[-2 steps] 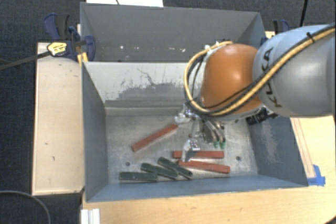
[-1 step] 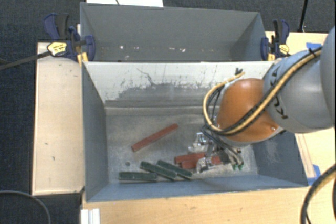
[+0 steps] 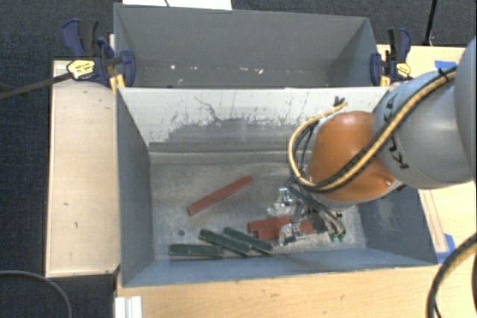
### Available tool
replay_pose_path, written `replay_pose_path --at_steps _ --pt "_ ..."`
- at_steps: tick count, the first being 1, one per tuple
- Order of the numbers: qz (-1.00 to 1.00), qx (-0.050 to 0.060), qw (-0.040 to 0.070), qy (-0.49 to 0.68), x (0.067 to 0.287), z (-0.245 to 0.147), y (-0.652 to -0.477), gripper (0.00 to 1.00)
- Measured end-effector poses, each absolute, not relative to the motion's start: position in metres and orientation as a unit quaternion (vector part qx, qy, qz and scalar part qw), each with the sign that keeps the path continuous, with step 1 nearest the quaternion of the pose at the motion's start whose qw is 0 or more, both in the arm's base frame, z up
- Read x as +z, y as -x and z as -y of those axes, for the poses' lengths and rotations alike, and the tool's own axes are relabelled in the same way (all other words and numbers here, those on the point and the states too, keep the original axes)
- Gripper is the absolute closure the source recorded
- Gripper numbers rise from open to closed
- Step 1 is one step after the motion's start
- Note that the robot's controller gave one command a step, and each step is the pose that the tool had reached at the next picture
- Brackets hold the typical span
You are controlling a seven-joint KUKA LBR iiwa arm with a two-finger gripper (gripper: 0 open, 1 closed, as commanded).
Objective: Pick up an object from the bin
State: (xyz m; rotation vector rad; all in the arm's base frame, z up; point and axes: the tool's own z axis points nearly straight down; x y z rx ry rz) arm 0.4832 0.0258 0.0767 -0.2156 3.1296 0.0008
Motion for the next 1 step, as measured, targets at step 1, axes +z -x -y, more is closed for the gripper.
replay_pose_path --at_steps 1 --pt "-0.995 0.000 0.003 0.097 0.2360 -0.0413 -0.4920 1.00"
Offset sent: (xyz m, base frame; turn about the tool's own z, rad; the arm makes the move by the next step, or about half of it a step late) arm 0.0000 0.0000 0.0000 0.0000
